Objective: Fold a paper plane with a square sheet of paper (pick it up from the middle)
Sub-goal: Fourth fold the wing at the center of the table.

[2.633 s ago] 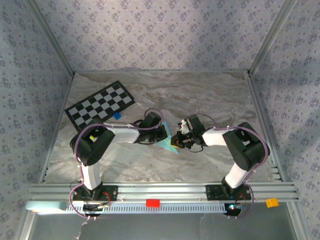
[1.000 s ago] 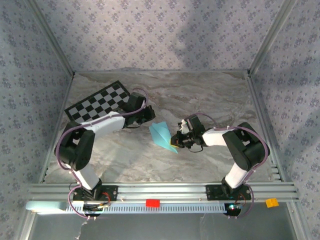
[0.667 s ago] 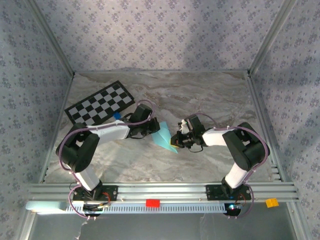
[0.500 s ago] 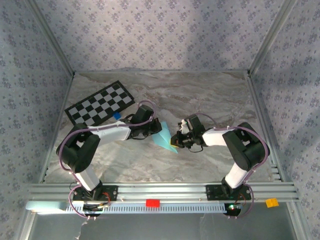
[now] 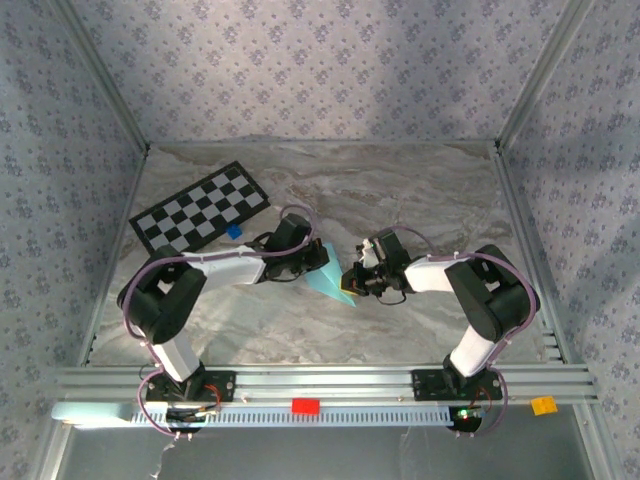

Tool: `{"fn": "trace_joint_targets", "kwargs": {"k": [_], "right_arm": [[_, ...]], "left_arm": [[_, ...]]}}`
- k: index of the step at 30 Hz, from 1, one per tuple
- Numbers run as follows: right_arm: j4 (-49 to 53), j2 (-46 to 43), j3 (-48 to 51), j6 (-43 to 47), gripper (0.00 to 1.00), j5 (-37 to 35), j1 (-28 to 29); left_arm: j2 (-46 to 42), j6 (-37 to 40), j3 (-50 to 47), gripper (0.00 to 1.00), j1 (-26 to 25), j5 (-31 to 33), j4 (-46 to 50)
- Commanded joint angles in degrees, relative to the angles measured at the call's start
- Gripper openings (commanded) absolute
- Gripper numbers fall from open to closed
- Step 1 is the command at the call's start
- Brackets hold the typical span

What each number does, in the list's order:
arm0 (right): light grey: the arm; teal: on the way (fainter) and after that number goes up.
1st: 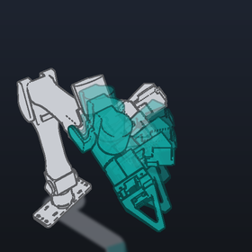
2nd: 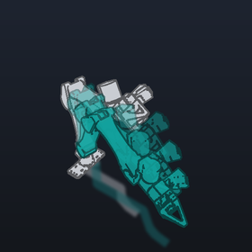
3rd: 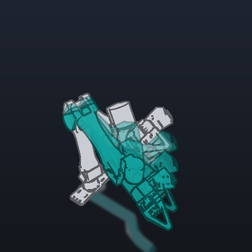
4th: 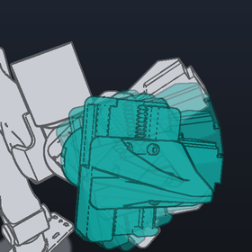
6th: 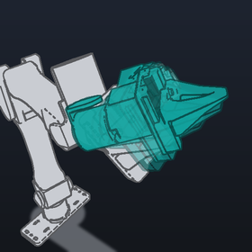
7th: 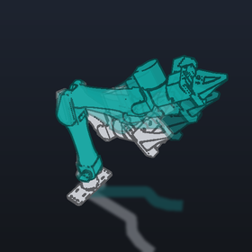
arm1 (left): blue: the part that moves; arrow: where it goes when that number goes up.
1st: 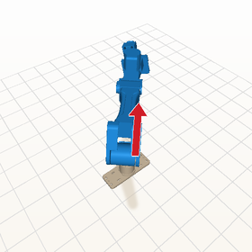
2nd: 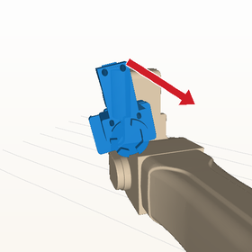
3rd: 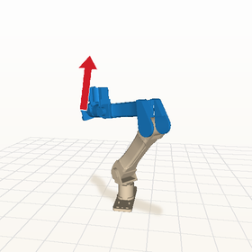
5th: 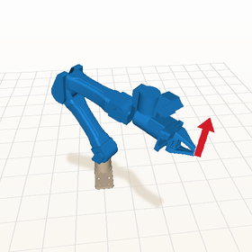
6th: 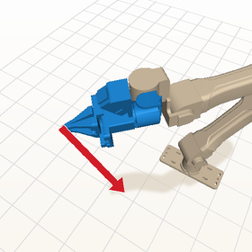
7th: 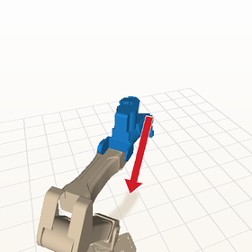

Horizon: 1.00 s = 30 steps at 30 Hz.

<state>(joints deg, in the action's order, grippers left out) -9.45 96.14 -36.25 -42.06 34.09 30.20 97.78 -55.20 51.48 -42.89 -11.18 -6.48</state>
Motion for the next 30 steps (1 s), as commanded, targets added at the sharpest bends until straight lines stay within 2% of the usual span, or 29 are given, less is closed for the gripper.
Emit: {"fn": "trace_joint_targets", "kwargs": {"k": [1,21,30], "right_arm": [[10.2,2.5,2.8,0.3,0.0,-6.5,0.4],[9.8,2.9,2.9,0.2,0.0,-6.3,0.4],[10.0,3.0,2.7,0.2,0.0,-6.3,0.5]], "left_arm": [[1.1,-0.6,-0.2,0.06,-0.7,-0.9,-2.1],[4.6,-1.1,-0.7,0.05,-0.8,-2.7,-5.0],[3.2,-0.8,-1.9,0.03,-1.0,-2.7,-6.2]]}}
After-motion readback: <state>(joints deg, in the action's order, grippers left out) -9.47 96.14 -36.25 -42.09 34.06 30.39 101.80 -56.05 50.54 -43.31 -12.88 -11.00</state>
